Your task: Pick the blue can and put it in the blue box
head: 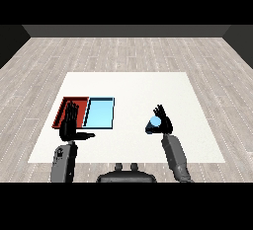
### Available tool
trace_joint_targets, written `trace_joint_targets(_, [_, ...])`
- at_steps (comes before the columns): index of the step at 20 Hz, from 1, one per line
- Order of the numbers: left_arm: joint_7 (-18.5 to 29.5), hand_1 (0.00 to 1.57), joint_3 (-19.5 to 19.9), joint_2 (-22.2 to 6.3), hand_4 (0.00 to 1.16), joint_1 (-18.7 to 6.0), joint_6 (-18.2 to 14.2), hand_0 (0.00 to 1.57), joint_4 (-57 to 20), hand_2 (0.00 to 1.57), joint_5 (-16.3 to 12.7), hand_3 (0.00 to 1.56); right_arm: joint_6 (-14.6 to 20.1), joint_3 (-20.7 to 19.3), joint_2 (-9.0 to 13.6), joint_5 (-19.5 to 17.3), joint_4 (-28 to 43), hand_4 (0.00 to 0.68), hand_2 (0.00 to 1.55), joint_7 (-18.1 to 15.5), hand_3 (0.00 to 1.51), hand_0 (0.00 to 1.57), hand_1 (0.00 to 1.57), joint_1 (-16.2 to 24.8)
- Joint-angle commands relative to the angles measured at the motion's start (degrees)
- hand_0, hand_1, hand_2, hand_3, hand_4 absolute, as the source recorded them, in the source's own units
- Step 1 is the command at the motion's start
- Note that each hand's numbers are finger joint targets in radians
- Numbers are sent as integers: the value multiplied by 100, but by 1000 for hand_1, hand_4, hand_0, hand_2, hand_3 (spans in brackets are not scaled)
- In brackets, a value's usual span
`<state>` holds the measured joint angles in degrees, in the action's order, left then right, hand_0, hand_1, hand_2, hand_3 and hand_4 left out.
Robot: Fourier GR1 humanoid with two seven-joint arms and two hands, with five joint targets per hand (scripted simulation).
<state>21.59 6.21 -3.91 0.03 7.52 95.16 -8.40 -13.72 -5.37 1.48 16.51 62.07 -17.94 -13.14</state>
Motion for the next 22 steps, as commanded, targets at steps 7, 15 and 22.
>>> trace_joint_targets(7, [-22,0,142,-144,0,-9,153,0,-76,0,-139,0,1501,215,-143,-382,-365,414,1299,-215,1251,1089,1089,-295])
trace_joint_targets(15, [-278,0,-141,203,0,-388,-403,0,-117,0,215,0,2215,546,-99,-970,398,620,1483,343,1437,1505,1505,103])
trace_joint_targets(22, [153,0,-147,28,0,-8,7,0,-353,0,281,0,1996,485,259,-901,782,645,1463,468,1406,1487,1487,34])
